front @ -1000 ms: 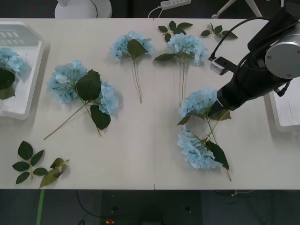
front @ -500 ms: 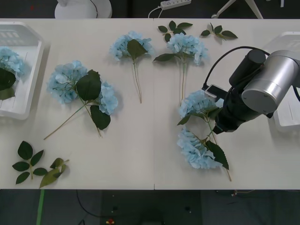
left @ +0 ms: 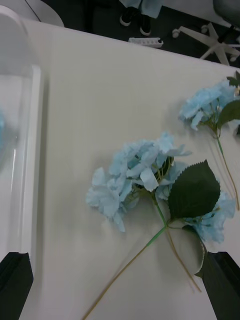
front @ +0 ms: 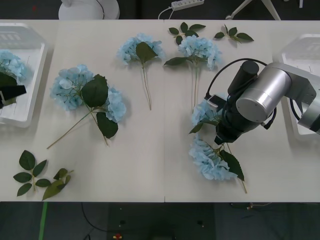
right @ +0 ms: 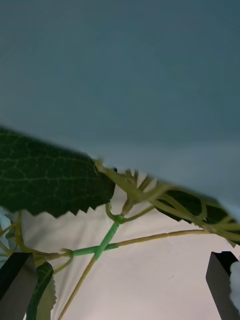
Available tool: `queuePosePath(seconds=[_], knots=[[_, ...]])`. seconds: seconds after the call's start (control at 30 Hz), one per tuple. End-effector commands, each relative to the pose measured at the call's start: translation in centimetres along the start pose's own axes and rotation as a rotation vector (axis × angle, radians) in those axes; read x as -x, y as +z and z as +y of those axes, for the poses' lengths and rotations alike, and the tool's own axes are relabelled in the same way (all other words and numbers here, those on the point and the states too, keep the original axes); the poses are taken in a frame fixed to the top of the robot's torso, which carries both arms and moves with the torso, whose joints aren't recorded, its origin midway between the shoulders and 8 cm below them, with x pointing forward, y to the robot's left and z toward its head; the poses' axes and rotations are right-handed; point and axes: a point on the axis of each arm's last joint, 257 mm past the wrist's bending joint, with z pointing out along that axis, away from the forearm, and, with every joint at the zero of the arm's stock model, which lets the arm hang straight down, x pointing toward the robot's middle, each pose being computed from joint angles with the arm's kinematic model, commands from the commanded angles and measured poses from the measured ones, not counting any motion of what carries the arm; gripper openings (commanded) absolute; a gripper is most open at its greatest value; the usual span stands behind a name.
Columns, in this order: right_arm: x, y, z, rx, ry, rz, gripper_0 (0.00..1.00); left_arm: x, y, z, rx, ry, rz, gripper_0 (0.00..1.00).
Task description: Place the red flowers into the right box and the blue flowers into the left box. If a person shows an open palm, hand one flower to the person first, then continue sorting.
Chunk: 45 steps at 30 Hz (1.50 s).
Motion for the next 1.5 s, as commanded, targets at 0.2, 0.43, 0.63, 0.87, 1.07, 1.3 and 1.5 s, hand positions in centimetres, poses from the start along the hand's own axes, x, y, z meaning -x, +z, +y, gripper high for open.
queuePosePath(seconds=[0.2,0.43,0.63,0.87,1.07,1.3,1.5], knots=[[1.6,1.4,1.1,0.016,0.086,-0.018,1.00,-4.1,4.1,-5.4,0.004,0.346,0.256,1.00],[2.7,2.5,1.4,0.022,0.105,-0.045,1.00,-4.1,6.9,-6.0,0.043,0.482,0.370,1.00],[2.5,2.8,1.3,0.027,0.107,-0.037,1.00,-4.0,9.9,-5.0,0.101,0.577,0.417,1.00],[2.3,3.3,1.1,0.036,0.129,-0.035,1.00,-6.0,12.9,-4.2,0.092,0.691,0.455,1.00],[2.4,3.7,1.1,0.047,0.141,-0.039,1.00,-8.0,14.7,-4.6,0.086,0.733,0.510,1.00],[2.0,3.9,1.0,0.052,0.154,-0.028,0.56,-10.0,16.5,-5.0,0.034,0.609,0.544,1.00],[2.1,4.2,0.6,0.054,0.170,-0.036,0.13,-10.8,18.9,-5.9,0.015,0.586,0.523,1.00]])
